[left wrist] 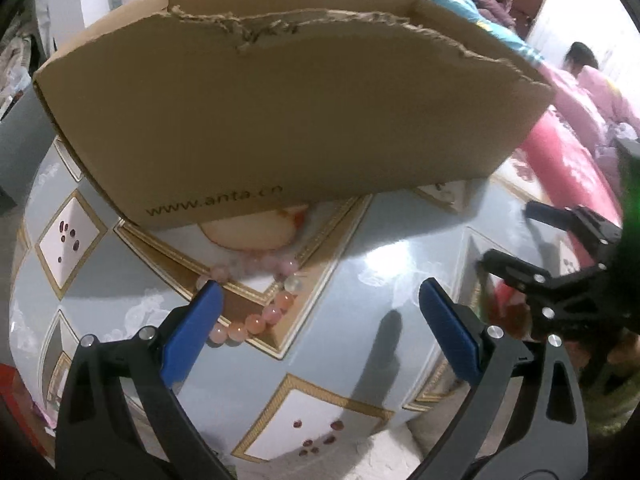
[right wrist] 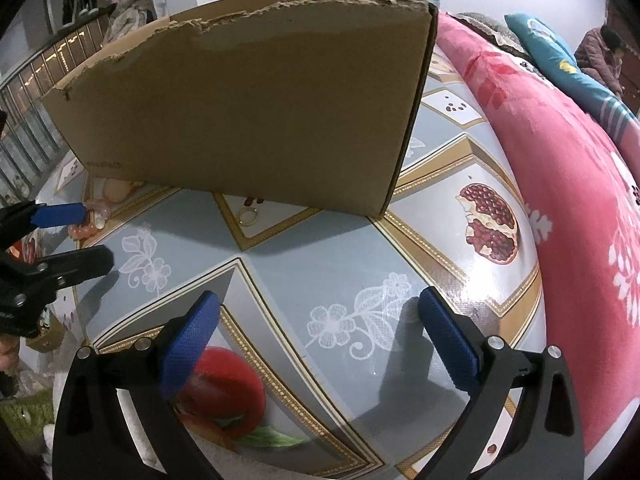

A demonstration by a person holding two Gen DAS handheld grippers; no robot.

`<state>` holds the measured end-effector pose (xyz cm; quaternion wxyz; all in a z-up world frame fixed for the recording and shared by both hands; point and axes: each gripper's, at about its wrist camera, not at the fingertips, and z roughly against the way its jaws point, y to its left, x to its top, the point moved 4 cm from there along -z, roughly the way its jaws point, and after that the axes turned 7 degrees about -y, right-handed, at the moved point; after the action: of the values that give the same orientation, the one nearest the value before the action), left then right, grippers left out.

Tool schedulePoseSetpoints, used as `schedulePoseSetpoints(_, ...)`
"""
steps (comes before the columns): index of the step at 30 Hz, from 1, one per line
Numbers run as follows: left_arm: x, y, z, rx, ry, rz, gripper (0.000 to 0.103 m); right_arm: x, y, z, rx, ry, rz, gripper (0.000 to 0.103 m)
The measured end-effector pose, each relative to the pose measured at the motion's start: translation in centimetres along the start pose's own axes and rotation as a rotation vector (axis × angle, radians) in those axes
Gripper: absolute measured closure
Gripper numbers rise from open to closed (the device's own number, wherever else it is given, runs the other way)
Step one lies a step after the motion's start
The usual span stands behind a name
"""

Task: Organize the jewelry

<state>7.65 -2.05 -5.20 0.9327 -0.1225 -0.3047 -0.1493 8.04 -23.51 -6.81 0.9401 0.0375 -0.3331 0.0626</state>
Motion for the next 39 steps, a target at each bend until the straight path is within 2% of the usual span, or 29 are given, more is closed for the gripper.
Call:
schedulePoseSetpoints(4, 0.1, -0.7, -1.0, 0.115, 0.012, -0.08, 0.007, -0.1, 0.1, 0.1, -0.002, -0.007, -0.001, 0.006)
schedulePoseSetpoints(7, 0.3, -0.7, -1.1, 0.13, 0.005, -0.073, 0.007, -0.2, 0.2, 0.2, -0.002, -0.012, 0.0, 0.006)
schedulePoseSetpoints(31, 0.7, -0.8, -1.3, 0.14, 0.007, -0.062, 0.007, -0.4, 0.4, 0.5, -0.002, -0.02, -0.003, 0.006)
schedulePoseSetpoints(39, 0.0, -1.0, -1.0, 0.134, -0.021, -0.073, 0.007, -0.4, 0.4, 0.5, -0.007, -0.021, -0.008, 0.006)
